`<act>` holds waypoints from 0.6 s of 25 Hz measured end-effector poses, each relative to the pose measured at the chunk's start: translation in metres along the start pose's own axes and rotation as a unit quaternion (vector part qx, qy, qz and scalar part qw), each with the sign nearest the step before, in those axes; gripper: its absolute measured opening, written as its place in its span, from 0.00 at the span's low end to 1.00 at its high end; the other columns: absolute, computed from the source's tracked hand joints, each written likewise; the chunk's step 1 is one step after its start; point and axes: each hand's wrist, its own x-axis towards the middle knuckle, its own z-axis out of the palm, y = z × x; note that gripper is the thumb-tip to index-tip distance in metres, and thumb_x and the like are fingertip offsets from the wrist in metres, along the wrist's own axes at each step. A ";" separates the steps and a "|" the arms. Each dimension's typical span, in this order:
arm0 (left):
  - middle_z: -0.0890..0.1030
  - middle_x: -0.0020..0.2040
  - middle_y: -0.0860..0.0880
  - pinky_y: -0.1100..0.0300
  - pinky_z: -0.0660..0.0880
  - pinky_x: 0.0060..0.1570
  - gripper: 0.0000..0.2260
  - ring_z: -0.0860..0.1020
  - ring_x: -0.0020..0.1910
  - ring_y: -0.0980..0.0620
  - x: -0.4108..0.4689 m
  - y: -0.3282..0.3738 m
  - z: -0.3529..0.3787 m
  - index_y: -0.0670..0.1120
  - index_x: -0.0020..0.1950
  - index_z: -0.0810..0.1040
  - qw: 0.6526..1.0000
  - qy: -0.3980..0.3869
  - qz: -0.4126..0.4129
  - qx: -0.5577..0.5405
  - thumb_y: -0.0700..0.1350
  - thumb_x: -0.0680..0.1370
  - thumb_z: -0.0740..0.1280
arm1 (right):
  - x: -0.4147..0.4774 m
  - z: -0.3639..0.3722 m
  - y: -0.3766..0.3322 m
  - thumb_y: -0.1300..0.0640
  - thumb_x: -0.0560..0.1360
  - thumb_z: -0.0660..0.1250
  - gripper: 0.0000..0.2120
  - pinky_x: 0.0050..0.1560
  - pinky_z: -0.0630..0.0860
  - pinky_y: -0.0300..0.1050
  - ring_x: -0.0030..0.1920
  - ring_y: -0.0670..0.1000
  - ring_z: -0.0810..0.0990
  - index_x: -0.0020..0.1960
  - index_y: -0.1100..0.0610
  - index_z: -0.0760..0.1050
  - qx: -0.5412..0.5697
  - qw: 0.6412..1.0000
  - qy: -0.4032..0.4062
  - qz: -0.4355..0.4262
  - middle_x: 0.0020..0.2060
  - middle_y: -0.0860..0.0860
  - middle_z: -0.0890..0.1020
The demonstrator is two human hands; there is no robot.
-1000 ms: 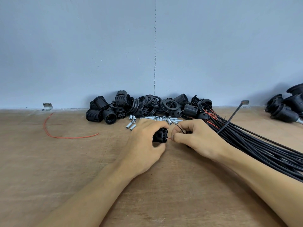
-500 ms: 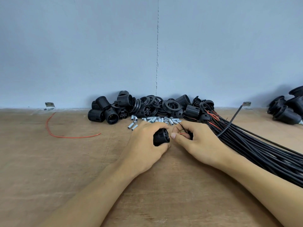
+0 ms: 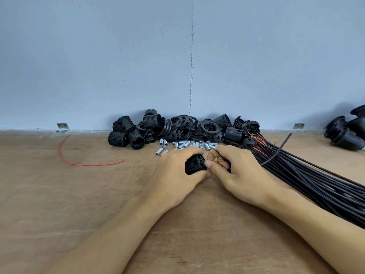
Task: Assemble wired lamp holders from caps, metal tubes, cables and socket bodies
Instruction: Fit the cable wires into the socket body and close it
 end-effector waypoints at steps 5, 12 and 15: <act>0.78 0.41 0.66 0.77 0.66 0.45 0.20 0.74 0.47 0.70 -0.001 0.001 -0.001 0.64 0.57 0.77 1.000 -0.003 -0.006 0.026 0.61 0.66 0.73 | -0.001 0.004 0.002 0.55 0.78 0.69 0.11 0.33 0.62 0.38 0.29 0.44 0.64 0.37 0.54 0.77 0.103 0.991 -0.022 0.088 0.26 0.44 0.67; 0.80 0.41 0.63 0.76 0.68 0.43 0.17 0.75 0.46 0.67 0.000 0.003 0.002 0.61 0.54 0.78 0.999 0.007 -0.037 0.026 0.56 0.67 0.78 | 0.001 0.005 0.006 0.55 0.77 0.70 0.09 0.35 0.65 0.41 0.31 0.45 0.67 0.39 0.54 0.79 0.156 0.980 -0.022 0.124 0.29 0.46 0.75; 0.81 0.38 0.63 0.75 0.69 0.41 0.15 0.77 0.44 0.67 -0.001 0.000 0.002 0.59 0.50 0.79 0.999 -0.002 -0.044 0.014 0.53 0.67 0.80 | 0.001 0.004 0.009 0.55 0.76 0.72 0.08 0.36 0.67 0.41 0.32 0.44 0.68 0.38 0.52 0.80 0.155 0.980 0.000 0.128 0.28 0.43 0.74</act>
